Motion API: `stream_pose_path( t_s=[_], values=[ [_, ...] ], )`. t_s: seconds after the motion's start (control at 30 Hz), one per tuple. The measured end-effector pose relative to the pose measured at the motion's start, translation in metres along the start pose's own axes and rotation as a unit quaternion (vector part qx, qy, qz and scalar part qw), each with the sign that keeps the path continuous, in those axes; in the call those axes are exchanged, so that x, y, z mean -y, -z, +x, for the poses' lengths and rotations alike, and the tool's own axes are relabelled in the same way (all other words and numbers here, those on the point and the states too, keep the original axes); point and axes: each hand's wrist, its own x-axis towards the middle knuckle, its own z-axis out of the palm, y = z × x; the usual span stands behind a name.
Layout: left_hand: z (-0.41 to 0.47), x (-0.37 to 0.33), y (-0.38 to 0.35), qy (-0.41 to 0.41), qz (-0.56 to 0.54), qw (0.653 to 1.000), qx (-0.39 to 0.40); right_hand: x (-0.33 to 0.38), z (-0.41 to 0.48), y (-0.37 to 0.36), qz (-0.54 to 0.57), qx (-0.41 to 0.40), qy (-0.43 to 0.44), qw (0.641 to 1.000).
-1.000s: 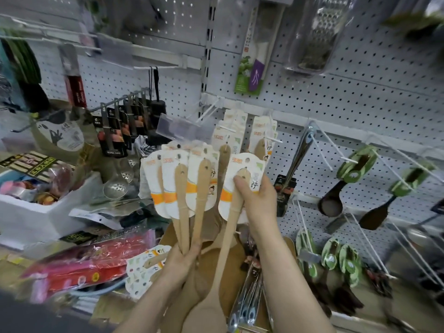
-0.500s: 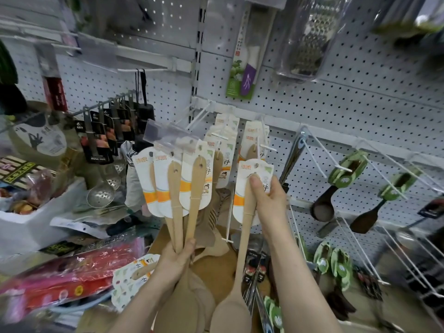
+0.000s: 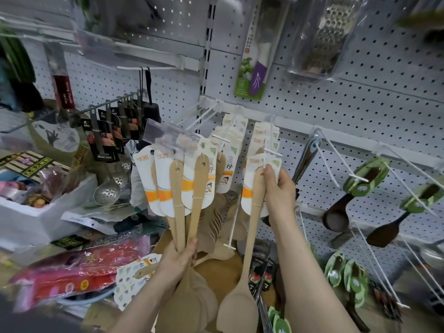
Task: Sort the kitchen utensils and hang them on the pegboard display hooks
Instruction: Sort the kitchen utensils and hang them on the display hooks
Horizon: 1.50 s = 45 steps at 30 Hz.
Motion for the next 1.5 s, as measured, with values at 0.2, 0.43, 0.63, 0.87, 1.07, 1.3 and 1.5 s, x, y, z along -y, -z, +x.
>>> stream_pose_path(
  t_s=[0.2, 0.43, 0.63, 0.87, 1.07, 1.3, 1.5],
  values=[
    [0.004, 0.005, 0.0, 0.0, -0.038, 0.999, -0.019, 0.001, 0.033, -0.008, -0.05, -0.029, 0.041, 0.998],
    [0.005, 0.011, 0.002, 0.006, -0.049, 0.998, -0.027, -0.006, 0.064, -0.022, -0.088, -0.077, 0.011, 0.993],
    [0.002, 0.01, 0.0, 0.018, -0.03, 0.999, -0.014, -0.012, 0.017, -0.028, -0.072, -0.162, -0.002, 0.984],
    [-0.006, 0.016, -0.003, 0.03, -0.074, 0.997, -0.006, -0.007, -0.067, -0.05, -0.006, 0.136, -0.001, 0.991],
    [-0.015, 0.019, 0.003, -0.004, -0.005, 1.0, 0.014, 0.013, -0.08, -0.056, 0.038, 0.132, -0.025, 0.99],
    [-0.021, 0.016, 0.007, -0.012, 0.041, 0.999, 0.022, 0.022, -0.085, -0.037, 0.137, 0.103, -0.067, 0.983],
    [-0.012, 0.02, 0.007, -0.029, 0.024, 0.999, -0.014, 0.033, -0.075, -0.006, 0.179, 0.052, -0.036, 0.982]
  ],
)
